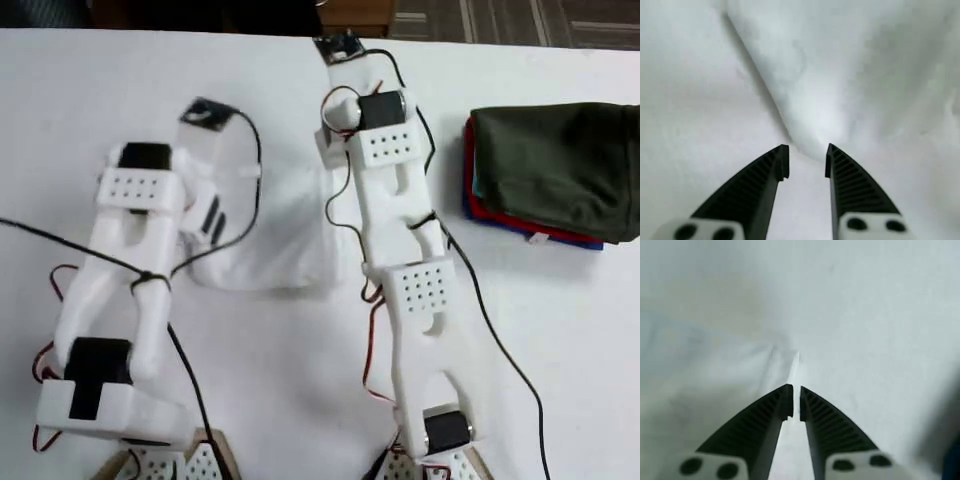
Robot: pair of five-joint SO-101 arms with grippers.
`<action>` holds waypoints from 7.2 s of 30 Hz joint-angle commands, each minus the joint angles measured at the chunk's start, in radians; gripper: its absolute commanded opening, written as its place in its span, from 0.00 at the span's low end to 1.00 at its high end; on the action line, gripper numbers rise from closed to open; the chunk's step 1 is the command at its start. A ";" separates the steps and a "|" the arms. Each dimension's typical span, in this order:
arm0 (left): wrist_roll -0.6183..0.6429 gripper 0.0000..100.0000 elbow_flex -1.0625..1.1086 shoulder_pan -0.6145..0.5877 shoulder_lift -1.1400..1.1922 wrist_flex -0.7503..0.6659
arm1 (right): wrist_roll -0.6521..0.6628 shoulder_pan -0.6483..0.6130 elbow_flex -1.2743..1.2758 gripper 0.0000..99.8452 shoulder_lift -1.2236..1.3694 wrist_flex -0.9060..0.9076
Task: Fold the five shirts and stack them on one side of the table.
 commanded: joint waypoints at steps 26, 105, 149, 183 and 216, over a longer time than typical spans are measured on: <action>-0.058 0.15 0.104 -0.308 -0.043 -0.149 | -0.345 -0.165 0.520 0.31 -0.269 0.022; -0.054 0.14 0.105 -0.305 -0.041 -0.170 | 0.578 0.728 0.529 0.02 -0.665 -0.143; -0.054 0.14 0.104 -0.305 -0.041 -0.172 | 0.310 0.780 0.232 0.01 -0.478 -0.315; -0.054 0.14 0.096 -0.302 -0.043 -0.186 | 0.632 0.585 0.598 0.02 -0.676 -0.002; -0.063 0.14 0.116 -0.305 -0.043 -0.178 | 0.364 0.855 0.629 0.02 -0.188 -0.969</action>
